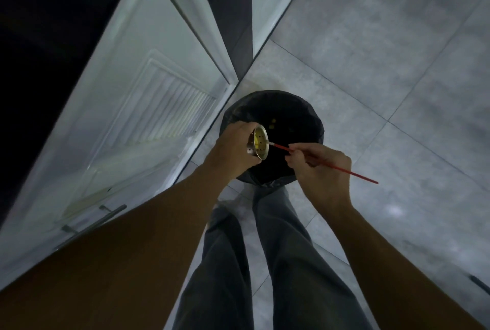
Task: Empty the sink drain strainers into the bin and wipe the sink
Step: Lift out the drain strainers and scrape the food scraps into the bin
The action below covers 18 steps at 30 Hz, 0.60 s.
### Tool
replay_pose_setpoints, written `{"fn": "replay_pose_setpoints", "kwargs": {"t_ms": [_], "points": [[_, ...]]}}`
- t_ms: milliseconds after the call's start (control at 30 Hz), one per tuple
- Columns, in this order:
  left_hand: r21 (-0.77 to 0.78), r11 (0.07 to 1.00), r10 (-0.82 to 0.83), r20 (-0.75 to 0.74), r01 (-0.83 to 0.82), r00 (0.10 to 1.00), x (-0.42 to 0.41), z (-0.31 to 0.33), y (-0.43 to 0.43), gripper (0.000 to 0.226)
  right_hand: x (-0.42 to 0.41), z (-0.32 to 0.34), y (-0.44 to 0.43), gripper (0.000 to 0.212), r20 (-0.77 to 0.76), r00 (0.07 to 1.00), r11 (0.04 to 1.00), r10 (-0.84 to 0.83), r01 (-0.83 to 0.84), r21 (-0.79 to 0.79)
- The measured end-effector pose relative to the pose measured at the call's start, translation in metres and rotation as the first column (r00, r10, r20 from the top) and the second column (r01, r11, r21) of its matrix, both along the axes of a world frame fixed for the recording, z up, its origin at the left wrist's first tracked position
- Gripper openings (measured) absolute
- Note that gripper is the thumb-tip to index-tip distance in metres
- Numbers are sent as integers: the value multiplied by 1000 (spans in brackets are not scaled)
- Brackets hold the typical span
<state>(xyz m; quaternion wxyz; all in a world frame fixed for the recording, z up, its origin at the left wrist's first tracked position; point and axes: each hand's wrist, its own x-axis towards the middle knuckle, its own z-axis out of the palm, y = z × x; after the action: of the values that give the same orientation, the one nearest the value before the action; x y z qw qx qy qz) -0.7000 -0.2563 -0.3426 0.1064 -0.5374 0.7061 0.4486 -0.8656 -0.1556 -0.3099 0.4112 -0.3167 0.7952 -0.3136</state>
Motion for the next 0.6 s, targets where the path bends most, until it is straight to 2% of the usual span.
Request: {"fn": "replay_pose_setpoints", "kwargs": {"t_ms": [100,200,433,533,600], "points": [[-2,1000,-5,10,5,1000,-2,-2,-3,77,-2,5,3,17,90,994,998,-57,59,-28],[-15,1000,-27,19,27,999,-7,-2,-5,78,6,8,-1,15,156,987,997,30,-20,-69],[32,999,-39,13,39,999,-6,1,-9,80,11,4,-13,13,-58,990,992,127,-127,-10],[33,999,-30,11,30,999,-5,1,-10,79,8,7,-8,13,-89,993,996,79,-81,-26],[25,999,-27,7,27,1000,-5,1,-10,75,5,8,-3,14,-39,999,999,14,-16,-51]]}}
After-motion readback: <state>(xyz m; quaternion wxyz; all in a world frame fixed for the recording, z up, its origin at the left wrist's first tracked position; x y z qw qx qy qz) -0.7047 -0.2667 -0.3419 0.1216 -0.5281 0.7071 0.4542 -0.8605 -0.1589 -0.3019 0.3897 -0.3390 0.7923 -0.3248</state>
